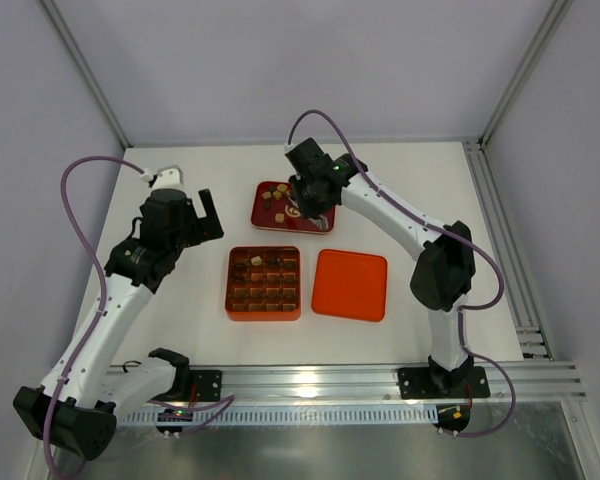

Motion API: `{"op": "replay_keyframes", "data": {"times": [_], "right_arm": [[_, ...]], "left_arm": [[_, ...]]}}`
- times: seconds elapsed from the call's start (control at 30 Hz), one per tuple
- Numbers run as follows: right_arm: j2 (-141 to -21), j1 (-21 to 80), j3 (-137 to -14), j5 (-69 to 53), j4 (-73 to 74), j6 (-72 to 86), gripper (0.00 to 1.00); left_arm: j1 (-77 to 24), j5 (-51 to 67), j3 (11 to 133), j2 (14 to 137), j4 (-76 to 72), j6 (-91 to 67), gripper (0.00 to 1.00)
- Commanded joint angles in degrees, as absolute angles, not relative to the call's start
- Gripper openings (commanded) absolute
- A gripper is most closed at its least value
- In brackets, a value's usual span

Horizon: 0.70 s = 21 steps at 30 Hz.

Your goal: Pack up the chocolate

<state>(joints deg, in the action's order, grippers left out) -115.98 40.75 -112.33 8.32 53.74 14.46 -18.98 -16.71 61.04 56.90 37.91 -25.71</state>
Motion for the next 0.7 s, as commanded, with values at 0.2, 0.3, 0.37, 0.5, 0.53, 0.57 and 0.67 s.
{"op": "replay_keyframes", "data": {"times": [0.2,0.3,0.37,0.5,0.53,0.57,0.67], "right_arm": [[-103.99,41.92,-104.95,7.3,50.63,16.26,0.26],[-101.61,43.67,-102.49,7.03,50.8,16.61,0.26],[-98.98,44.82,-100.64,7.56,50.97,17.31,0.26],[-95.02,49.12,-96.6,7.73,50.8,18.72,0.26],[-94.4,50.87,-94.76,7.73,50.71,19.16,0.26],[-93.26,51.85,-93.88,7.65,50.54,19.86,0.26],[-92.2,55.36,-91.32,8.0,50.19,21.7,0.26]], "left_arm": [[-18.54,-16.17,60.82,56.43,35.42,-26.46,1.0],[-18.46,-16.17,60.73,56.43,35.42,-26.46,1.0],[-18.46,-16.17,60.65,56.51,35.33,-26.45,1.0],[-18.46,-16.17,60.56,56.51,35.42,-26.37,1.0],[-18.46,-16.26,60.56,56.43,35.33,-26.45,1.0],[-18.46,-16.26,60.64,56.43,35.33,-26.37,1.0],[-18.37,-16.26,60.64,56.6,35.33,-26.45,1.0]]}}
